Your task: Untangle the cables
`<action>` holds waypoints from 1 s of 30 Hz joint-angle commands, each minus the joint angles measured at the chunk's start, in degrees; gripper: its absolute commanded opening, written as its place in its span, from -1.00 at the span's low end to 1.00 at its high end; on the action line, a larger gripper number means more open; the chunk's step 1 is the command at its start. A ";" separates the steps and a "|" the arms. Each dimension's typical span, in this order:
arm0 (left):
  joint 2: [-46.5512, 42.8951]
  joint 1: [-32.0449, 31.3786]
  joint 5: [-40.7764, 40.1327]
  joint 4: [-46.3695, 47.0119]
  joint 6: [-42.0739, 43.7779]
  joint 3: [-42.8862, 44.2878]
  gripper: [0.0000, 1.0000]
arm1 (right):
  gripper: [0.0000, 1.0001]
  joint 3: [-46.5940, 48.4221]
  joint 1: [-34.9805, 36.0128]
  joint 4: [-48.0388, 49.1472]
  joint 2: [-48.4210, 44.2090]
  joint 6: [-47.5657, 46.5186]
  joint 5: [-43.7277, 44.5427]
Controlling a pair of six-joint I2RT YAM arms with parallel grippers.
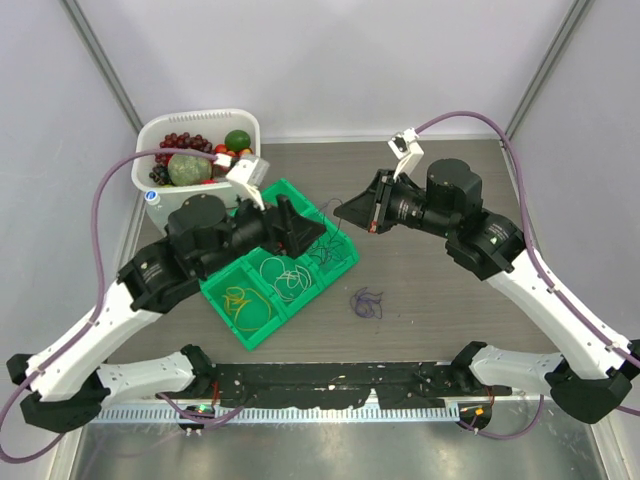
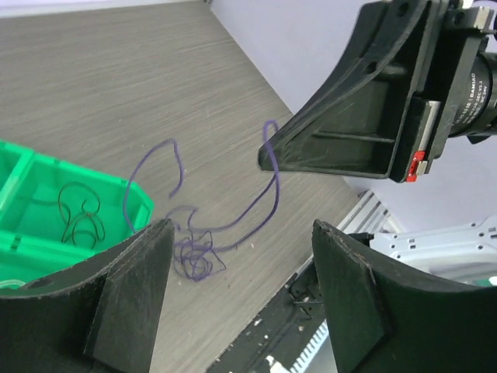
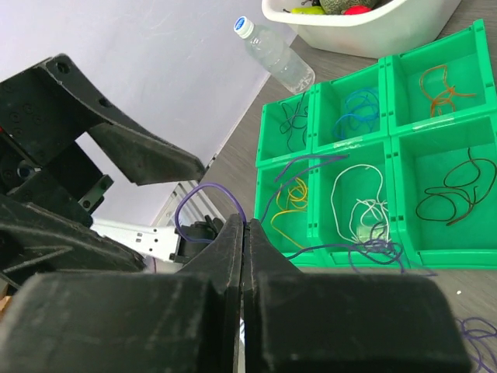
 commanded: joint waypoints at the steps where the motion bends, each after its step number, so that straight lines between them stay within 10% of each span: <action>1: 4.84 0.10 8.56 5.28 8.84 4.25 0.47 | -0.99 3.45 -0.69 1.04 -0.20 -1.12 -2.67; 15: 8.71 0.19 9.46 10.11 7.97 0.65 -0.07 | -0.99 2.93 -1.05 3.85 0.15 2.13 -5.48; 26: 12.49 0.10 0.32 9.42 10.25 3.02 -1.00 | -0.99 3.01 -1.48 2.11 0.50 3.27 -3.21; 27: 12.67 0.10 -0.56 8.89 10.51 3.29 -1.00 | -0.91 3.28 -1.66 1.49 0.42 3.10 -1.28; 30: 13.11 0.37 -6.70 7.74 10.52 3.64 -1.00 | 0.38 4.68 -2.28 -7.08 1.12 1.52 5.66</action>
